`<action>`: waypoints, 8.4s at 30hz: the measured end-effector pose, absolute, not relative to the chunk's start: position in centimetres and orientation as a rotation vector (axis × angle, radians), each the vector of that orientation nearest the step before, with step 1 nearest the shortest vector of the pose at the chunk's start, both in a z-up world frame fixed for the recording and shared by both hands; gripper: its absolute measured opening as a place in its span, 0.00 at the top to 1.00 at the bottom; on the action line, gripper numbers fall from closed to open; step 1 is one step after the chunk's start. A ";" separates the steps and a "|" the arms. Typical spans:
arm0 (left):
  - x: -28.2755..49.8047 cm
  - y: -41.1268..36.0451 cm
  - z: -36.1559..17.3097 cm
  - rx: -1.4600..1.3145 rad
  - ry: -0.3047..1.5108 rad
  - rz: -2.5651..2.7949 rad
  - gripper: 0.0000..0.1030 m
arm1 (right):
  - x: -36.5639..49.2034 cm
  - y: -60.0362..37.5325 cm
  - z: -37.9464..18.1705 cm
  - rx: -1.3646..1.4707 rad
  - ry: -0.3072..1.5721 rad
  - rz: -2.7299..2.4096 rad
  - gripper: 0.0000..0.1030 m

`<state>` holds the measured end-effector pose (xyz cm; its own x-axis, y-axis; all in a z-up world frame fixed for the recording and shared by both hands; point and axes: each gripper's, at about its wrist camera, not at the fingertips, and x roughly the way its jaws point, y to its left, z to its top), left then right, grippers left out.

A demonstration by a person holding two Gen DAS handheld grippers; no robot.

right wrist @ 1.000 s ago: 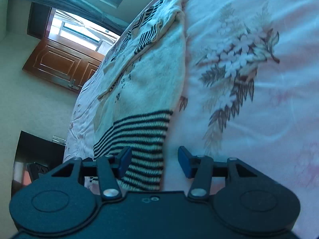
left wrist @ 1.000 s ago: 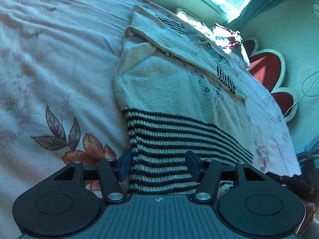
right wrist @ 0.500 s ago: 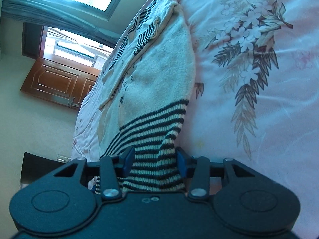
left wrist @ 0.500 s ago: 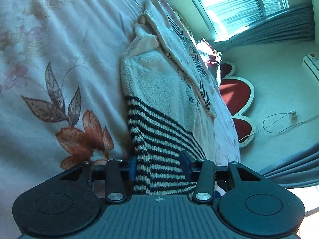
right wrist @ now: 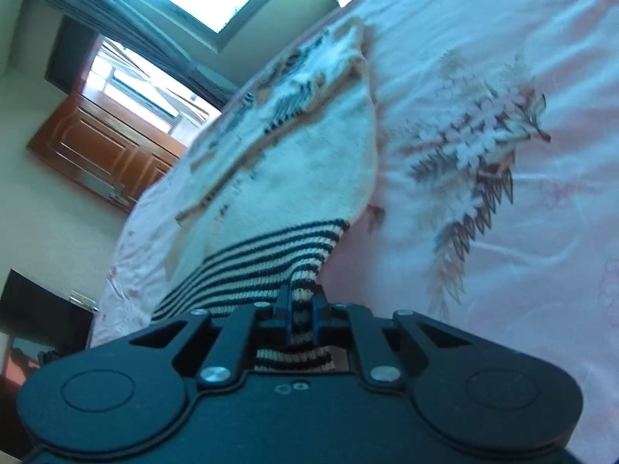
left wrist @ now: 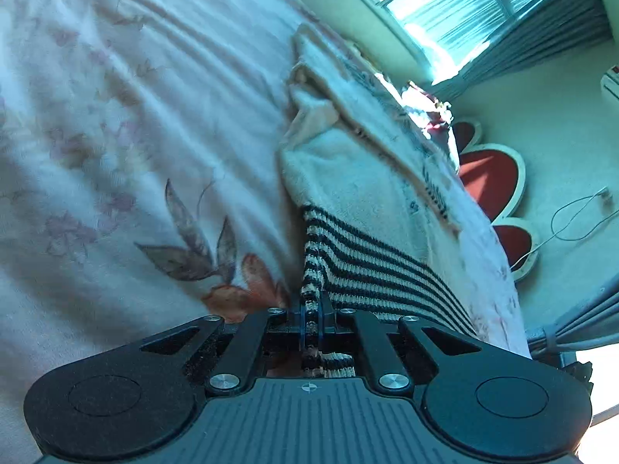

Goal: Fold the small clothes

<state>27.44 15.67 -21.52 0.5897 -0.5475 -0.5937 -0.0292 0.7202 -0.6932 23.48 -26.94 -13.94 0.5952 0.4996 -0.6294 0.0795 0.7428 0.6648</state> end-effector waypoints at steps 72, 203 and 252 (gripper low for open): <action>65.7 3.7 -17.4 0.057 0.696 -0.194 0.95 | 60.0 -28.0 -13.7 0.139 0.709 0.179 0.95; 49.4 -4.1 -16.1 0.098 0.680 -0.076 0.14 | 46.2 -16.0 -12.3 -0.157 0.676 0.348 0.63; 49.6 10.6 -21.2 -0.870 0.670 0.117 0.58 | 46.3 -18.0 -8.4 0.124 0.724 0.271 0.84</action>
